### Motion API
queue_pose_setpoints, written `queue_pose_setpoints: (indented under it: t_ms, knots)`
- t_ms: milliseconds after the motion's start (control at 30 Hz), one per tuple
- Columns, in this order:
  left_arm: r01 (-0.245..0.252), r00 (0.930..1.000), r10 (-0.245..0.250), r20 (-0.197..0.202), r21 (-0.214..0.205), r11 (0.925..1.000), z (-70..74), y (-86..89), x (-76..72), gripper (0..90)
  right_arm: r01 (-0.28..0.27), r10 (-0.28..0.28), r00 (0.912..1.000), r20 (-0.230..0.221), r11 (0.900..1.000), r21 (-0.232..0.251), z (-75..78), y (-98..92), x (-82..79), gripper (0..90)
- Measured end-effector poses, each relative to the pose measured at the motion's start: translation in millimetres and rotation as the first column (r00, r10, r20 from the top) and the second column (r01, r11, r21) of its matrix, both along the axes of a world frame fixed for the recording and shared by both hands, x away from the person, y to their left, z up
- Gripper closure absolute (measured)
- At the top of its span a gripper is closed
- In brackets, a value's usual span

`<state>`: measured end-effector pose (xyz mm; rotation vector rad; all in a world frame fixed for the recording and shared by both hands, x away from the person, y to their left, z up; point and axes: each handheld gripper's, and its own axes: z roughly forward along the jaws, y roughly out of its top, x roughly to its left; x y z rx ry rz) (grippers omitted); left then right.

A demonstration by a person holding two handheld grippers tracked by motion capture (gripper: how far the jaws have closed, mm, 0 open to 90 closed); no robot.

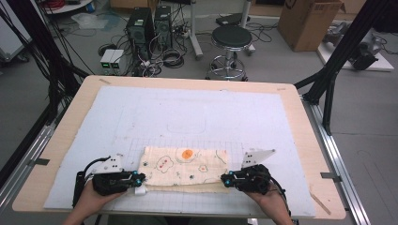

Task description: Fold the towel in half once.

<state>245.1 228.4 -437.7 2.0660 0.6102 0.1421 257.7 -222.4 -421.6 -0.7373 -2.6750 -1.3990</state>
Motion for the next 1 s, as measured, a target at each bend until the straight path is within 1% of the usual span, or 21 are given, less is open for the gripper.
queue_pose_setpoints:
  t_ms: [100, 133, 233, 267, 367, 433, 467, 500, 533, 567, 600, 667, 700, 733, 767, 800, 833, 867, 933, 1000]
  knots:
    - [0.001, 1.0, -0.001, -0.001, -0.016, 0.9999, 1.0, 0.4, -1.1, 85.2, -0.002, 0.002, 1.0, 0.006, 0.9999, 0.011, 2.8, -0.6, -2.8, 84.4]
    - [0.005, 1.0, -0.005, 0.003, -0.01, 0.9999, 1.5, 1.0, -1.3, 85.2, -0.001, 0.001, 1.0, 0.009, 0.9999, 0.011, 3.2, -0.7, -3.7, 84.4]
    - [0.005, 1.0, -0.005, 0.001, -0.019, 0.9998, 1.9, 0.7, -2.9, 85.3, -0.006, 0.006, 0.9999, 0.011, 1.0, 0.007, 3.3, 0.0, -7.3, 84.4]
    - [0.011, 0.9999, -0.011, 0.003, -0.009, 0.9999, 2.1, 1.1, -3.2, 85.3, -0.007, 0.007, 0.9999, 0.007, 1.0, 0.003, 2.9, 0.4, -8.7, 84.4]
    - [0.022, 0.9997, -0.022, 0.005, 0.003, 0.9998, 1.9, 0.9, -3.6, 85.3, -0.018, 0.018, 0.9998, -0.001, 0.9998, -0.007, 0.8, 1.8, -11.5, 84.4]
    - [0.022, 0.9998, -0.022, 0.003, -0.003, 0.9998, 1.9, 0.4, -4.5, 85.3, -0.025, 0.025, 0.9997, -0.006, 0.9994, -0.022, -0.9, 2.3, -13.5, 84.4]
    - [0.024, 0.9997, -0.024, 0.002, -0.003, 0.9997, 1.9, 0.3, -4.6, 85.4, -0.03, 0.03, 0.9994, -0.017, 0.9992, -0.026, -1.7, 2.5, -14.4, 84.5]
    - [0.026, 0.9996, -0.026, 0.002, 0.001, 0.9996, 1.8, 0.2, -4.8, 85.4, -0.033, 0.032, 0.9993, -0.016, 0.999, -0.03, -2.5, 2.5, -15.0, 84.5]
    - [0.032, 0.9995, -0.032, 0.002, 0.007, 0.9995, 1.6, 0.1, -4.6, 85.4, -0.032, 0.031, 0.9992, -0.025, 0.999, -0.032, -2.9, 2.3, -16.2, 84.4]
    - [0.037, 0.9993, -0.037, -0.004, 0.009, 0.9993, 0.8, -0.6, -4.9, 85.4, -0.034, 0.033, 0.9993, -0.018, 0.9989, -0.034, -4.1, 2.2, -16.1, 84.4]
    - [0.047, 0.9989, -0.047, -0.008, 0.013, 0.9988, 0.1, -1.0, -4.7, 85.4, -0.037, 0.035, 0.9987, -0.037, 0.9986, -0.039, -5.4, 2.2, -16.7, 84.1]
    - [0.064, 0.9979, -0.064, -0.012, 0.026, 0.9976, -1.6, -2.6, -5.3, 84.0, -0.039, 0.037, 0.998, -0.052, 0.9982, -0.046, -8.7, 2.4, -15.8, 80.8]
    - [0.065, 0.9978, -0.065, -0.013, 0.024, 0.9976, -1.5, -2.8, -5.4, 80.7, -0.038, 0.035, 0.9979, -0.054, 0.9979, -0.053, -10.1, 2.2, -15.0, 77.7]
    - [0.067, 0.9977, -0.067, -0.013, 0.013, 0.9977, -0.8, -2.1, -4.9, 76.6, -0.039, 0.036, 0.9975, -0.06, 0.9982, -0.045, -10.7, 2.0, -14.6, 75.1]
    - [0.064, 0.9979, -0.064, -0.014, -0.001, 0.9979, 0.1, -1.0, -4.8, 74.8, -0.036, 0.034, 0.9976, -0.061, 0.9986, -0.038, -9.8, 1.6, -14.5, 72.1]
    - [0.056, 0.9984, -0.056, -0.012, -0.019, 0.9983, 1.0, 0.0, -4.7, 72.3, -0.029, 0.028, 0.9982, -0.054, 0.9992, -0.025, -8.1, 0.9, -14.3, 68.1]
    - [0.046, 0.9989, -0.046, -0.006, -0.035, 0.9983, 2.2, 1.3, -4.0, 70.0, -0.022, 0.022, 0.9987, -0.045, 0.9997, -0.004, -5.9, -0.2, -14.0, 65.7]
    - [0.035, 0.9994, -0.035, -0.006, -0.048, 0.9983, 2.7, 1.5, -4.0, 67.0, -0.016, 0.018, 0.9988, -0.045, 0.9995, 0.027, -2.8, -1.6, -13.6, 61.4]
    - [0.022, 0.9998, -0.022, -0.002, -0.06, 0.9979, 4.6, 1.9, -2.9, 63.5, 0.0, 0.002, 0.9992, -0.039, 0.9984, 0.056, 0.9, -3.0, -12.1, 56.9]
    - [0.009, 0.9999, -0.009, 0.004, -0.071, 0.9974, 6.5, 1.5, -0.8, 60.3, 0.002, 0.001, 0.9994, -0.036, 0.9971, 0.076, 3.7, -3.3, -8.9, 54.0]
